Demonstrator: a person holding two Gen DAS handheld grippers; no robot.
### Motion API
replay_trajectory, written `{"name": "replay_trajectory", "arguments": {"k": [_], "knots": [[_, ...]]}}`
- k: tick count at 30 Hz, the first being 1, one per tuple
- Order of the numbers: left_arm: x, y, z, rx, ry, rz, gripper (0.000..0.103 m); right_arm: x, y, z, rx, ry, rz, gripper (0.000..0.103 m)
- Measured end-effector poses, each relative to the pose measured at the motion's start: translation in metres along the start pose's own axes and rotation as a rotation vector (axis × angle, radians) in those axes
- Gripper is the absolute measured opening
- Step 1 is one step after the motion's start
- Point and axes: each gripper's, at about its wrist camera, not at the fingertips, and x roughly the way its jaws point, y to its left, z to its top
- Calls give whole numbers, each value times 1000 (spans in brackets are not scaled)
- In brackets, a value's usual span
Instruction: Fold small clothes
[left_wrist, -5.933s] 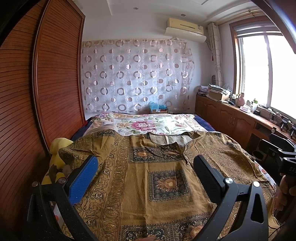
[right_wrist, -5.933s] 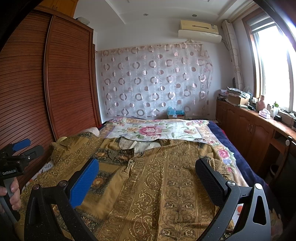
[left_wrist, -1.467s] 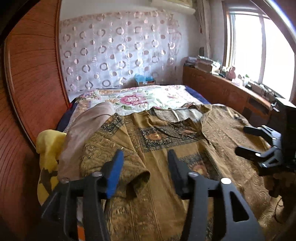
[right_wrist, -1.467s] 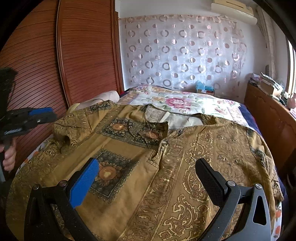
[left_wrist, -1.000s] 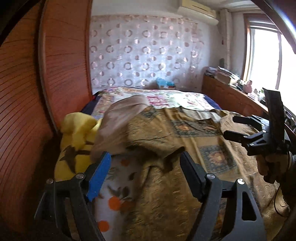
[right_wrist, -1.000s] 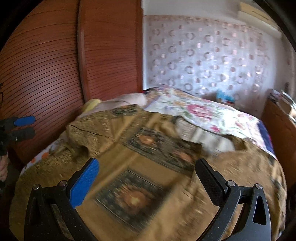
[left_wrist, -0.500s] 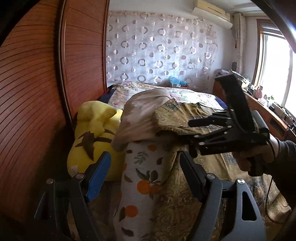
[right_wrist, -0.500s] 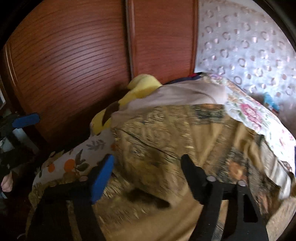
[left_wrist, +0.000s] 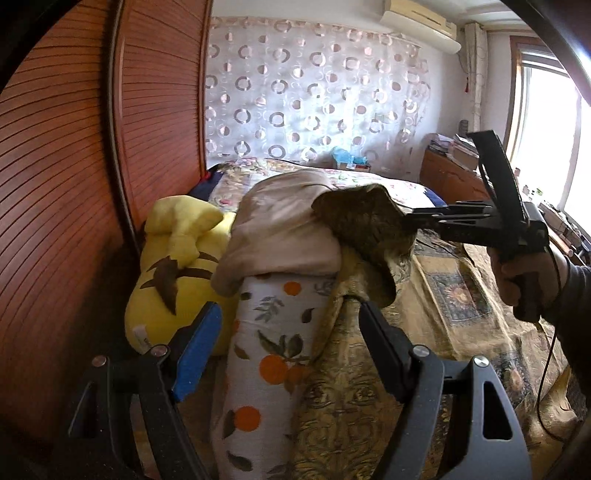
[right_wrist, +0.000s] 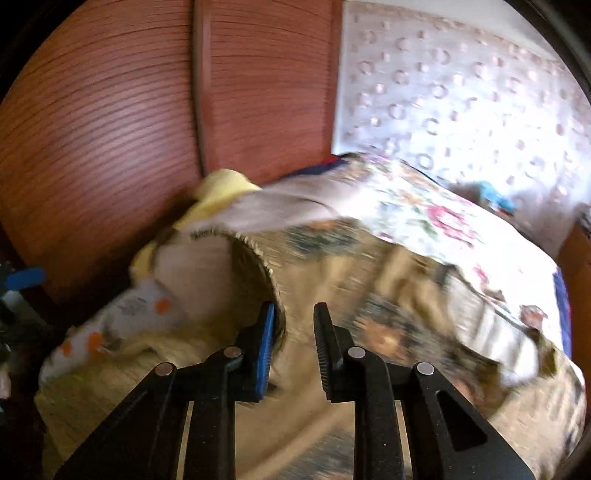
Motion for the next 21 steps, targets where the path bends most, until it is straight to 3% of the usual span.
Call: {"name": "replay_trajectory", "arguments": {"k": [8,12,16,21], "knots": [[15,-26,6,39,21,-44,77,-7,-38,-30,66,17,-52,27],[21,-35,10,45,30,-56,77,-13,-33,-29,96,-2,-11,52],[25,-42,13,58,32,-68,77,-10,-30,-22,106,-7,60,53],[32,-45,20,85,46,-67,77,28,-31,-6,110,12,126,53]]}}
